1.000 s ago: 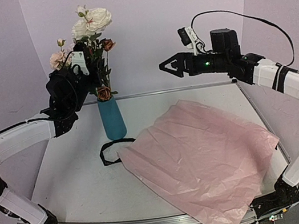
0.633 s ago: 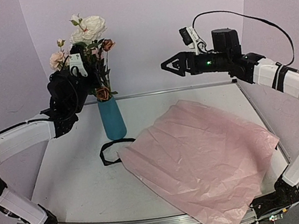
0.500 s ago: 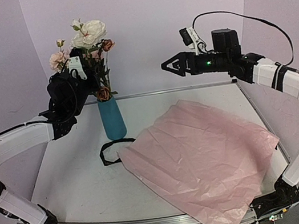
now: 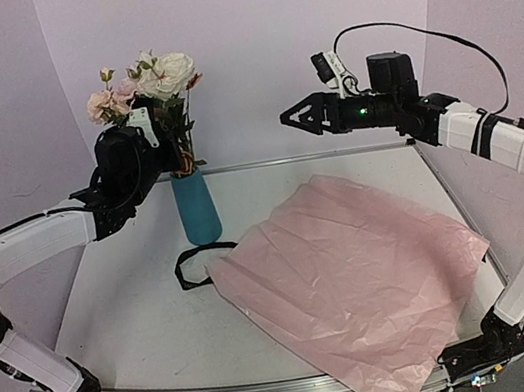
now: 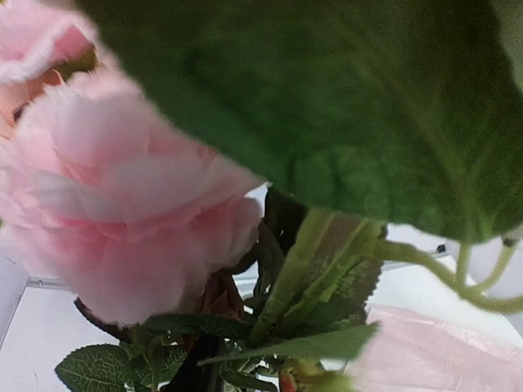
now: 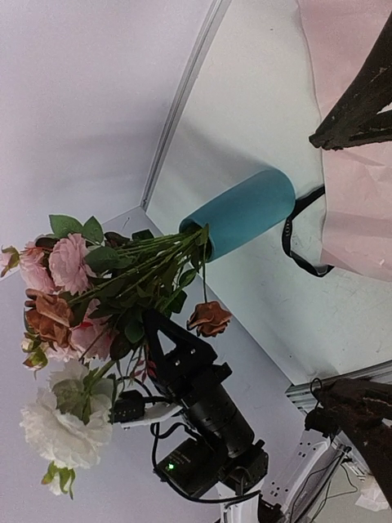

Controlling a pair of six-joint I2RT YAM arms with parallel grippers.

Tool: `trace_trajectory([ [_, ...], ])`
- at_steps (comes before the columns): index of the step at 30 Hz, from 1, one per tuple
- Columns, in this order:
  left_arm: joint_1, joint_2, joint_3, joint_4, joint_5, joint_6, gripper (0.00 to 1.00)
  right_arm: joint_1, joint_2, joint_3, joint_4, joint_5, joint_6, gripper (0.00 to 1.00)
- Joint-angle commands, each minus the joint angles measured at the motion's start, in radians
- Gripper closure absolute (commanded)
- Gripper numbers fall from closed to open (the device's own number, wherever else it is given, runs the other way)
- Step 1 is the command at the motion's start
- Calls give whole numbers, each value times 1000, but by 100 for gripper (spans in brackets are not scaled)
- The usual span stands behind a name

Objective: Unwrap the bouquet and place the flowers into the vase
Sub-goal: Insert the fake flower into the vase.

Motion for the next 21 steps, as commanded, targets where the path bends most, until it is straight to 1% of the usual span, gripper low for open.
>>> trace_trajectory([
  [1,5,22,101,-113,10,-63,77,-4,3,47,33,-33,12,2],
  [2,5,27,119,-137,12,-68,75,-5,2,46,33,-33,13,2],
  [4,5,25,138,-162,29,-69,66,-5,1,45,33,-34,13,2],
  [5,5,18,137,-164,35,-72,62,-4,1,43,33,-34,15,2],
  [7,5,-2,128,-167,43,-80,51,-4,2,42,33,-36,20,2],
  [9,6,-22,121,-184,47,-88,43,-5,4,43,33,-37,23,2],
  [11,5,-39,116,-213,47,-101,38,-4,5,44,33,-39,28,2],
  [15,4,-78,96,-265,48,-130,32,-5,13,47,34,-41,34,2],
  [21,5,-129,69,-336,38,-168,31,-4,32,58,35,-56,59,2],
])
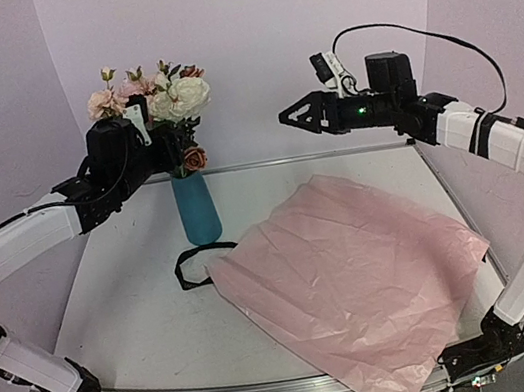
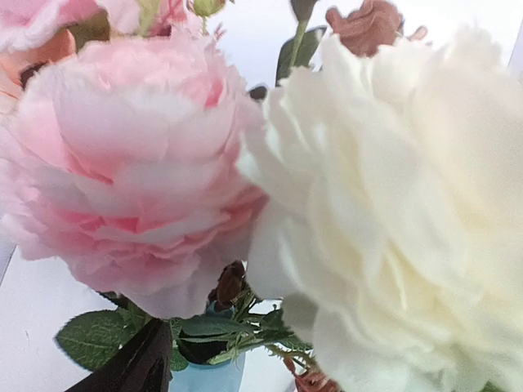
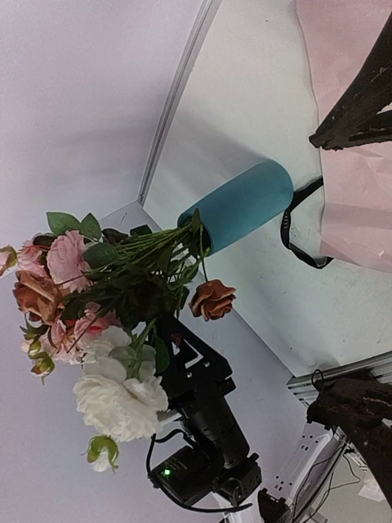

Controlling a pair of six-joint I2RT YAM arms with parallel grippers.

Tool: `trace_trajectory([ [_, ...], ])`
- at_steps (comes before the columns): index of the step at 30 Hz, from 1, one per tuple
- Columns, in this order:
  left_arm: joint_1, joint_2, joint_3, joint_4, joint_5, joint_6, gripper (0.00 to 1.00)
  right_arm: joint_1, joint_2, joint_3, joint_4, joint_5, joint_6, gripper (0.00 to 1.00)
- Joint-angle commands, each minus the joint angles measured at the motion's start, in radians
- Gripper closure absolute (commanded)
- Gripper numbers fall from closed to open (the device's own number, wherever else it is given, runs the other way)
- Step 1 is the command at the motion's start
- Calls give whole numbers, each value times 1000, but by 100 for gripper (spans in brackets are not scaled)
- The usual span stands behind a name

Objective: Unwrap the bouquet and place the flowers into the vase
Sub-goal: Insert the fake flower into the vase.

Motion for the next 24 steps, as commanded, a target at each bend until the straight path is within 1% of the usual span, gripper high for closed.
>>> trace_trajectory([
  [1,5,-78,-13,-59,-7,-45,30,-4,22,46,34,-37,30,2],
  [5,5,-101,-24,-122,-20,-64,27,-11,32,44,31,12,77,2],
  [9,5,-91,-21,-205,-25,-80,25,-23,25,30,30,50,75,2],
  [14,7,-71,-24,-245,0,-117,24,-34,22,24,30,52,71,2],
  [20,7,-69,-9,-293,-40,-160,21,-49,-7,-14,22,71,60,2],
  [24,14,-72,-10,-333,-45,-178,20,-92,-24,-43,-14,113,64,2],
])
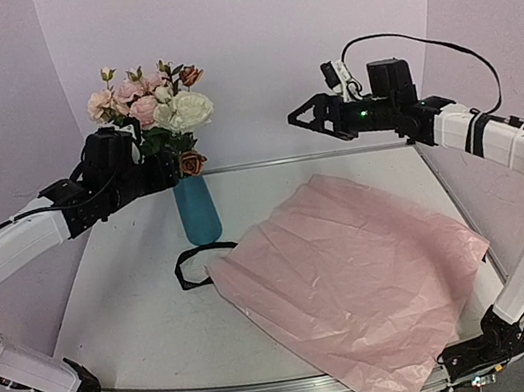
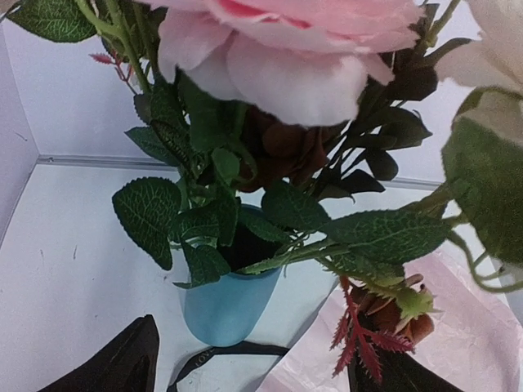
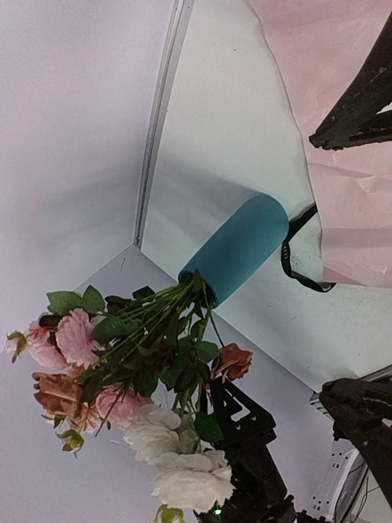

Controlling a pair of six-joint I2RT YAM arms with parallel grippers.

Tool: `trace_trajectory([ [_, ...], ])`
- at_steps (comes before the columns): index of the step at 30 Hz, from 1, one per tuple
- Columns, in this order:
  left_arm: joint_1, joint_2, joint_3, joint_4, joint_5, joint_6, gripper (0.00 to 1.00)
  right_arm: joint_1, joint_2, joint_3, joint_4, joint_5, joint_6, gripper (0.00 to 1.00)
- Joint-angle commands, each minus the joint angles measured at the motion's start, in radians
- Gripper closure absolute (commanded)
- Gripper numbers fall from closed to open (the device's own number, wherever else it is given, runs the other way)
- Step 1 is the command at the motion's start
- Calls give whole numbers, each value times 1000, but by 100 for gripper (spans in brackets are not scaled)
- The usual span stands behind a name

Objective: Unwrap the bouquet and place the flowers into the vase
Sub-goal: Insert the fake flower into the vase.

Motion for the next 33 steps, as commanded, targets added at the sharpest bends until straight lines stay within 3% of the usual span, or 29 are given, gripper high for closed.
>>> trace_trajectory([
  [1,14,-8,9,-63,-28,-50,19,-51,-57,-33,-11,42,0,2],
  [9,18,-64,-78,-117,-2,-165,10,-97,-84,-93,-39,91,-15,2],
  [21,50,-157,-195,-151,-17,-301,1,-100,-189,-226,-96,453,-157,2],
  [27,130,-167,-271,-147,66,-447,1,-101,-214,-333,-70,368,-353,2],
  [33,155,-119,-281,-101,41,-337,1,-102,-257,-479,-14,478,-352,2],
])
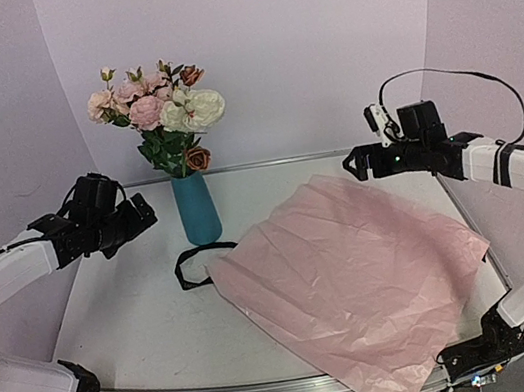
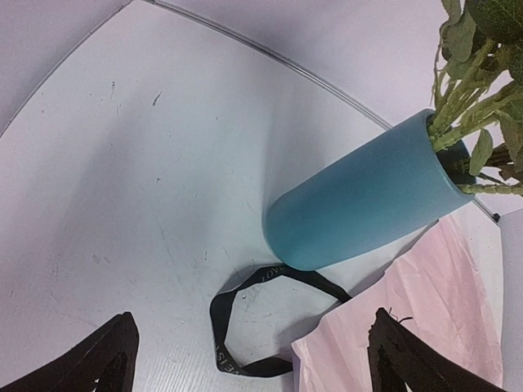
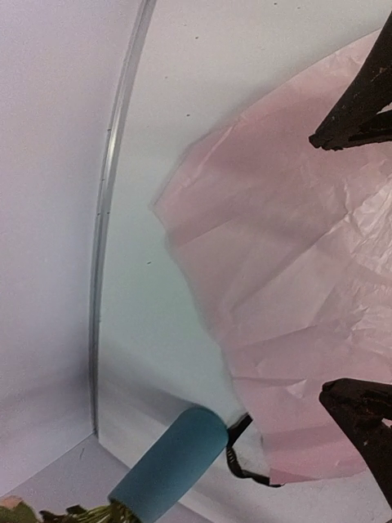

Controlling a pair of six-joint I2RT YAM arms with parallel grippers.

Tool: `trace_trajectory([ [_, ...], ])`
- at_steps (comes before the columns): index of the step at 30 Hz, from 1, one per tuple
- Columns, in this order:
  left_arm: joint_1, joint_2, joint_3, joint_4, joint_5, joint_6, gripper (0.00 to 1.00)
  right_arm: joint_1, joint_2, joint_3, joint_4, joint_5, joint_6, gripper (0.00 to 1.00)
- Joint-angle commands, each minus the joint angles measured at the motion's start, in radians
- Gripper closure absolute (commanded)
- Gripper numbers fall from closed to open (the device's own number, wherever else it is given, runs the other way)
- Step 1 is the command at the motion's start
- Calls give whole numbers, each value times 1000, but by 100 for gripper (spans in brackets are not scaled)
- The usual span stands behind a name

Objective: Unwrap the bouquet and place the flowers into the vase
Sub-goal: Insert the fake flower into the vase, then reset both arms

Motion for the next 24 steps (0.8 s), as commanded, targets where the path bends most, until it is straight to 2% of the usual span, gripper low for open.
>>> trace_trajectory([
  [1,32,31,-10,68,-10,69,1,-8,-61,-100,62,79,-56,2],
  [5,152,24,-82,178,36,65,0,-95,-77,-158,111,-7,-52,2],
  [11,247,9,-204,393,11,105,0,-204,-91,-211,194,43,-97,2],
  [17,255,94,-200,494,-130,250,0,-308,-129,-383,426,81,-173,2],
  [21,261,146,-191,530,-279,331,0,-313,-119,-479,542,59,-216,2],
  [24,265,150,-240,640,-329,375,0,-321,-85,-542,668,63,-202,2],
])
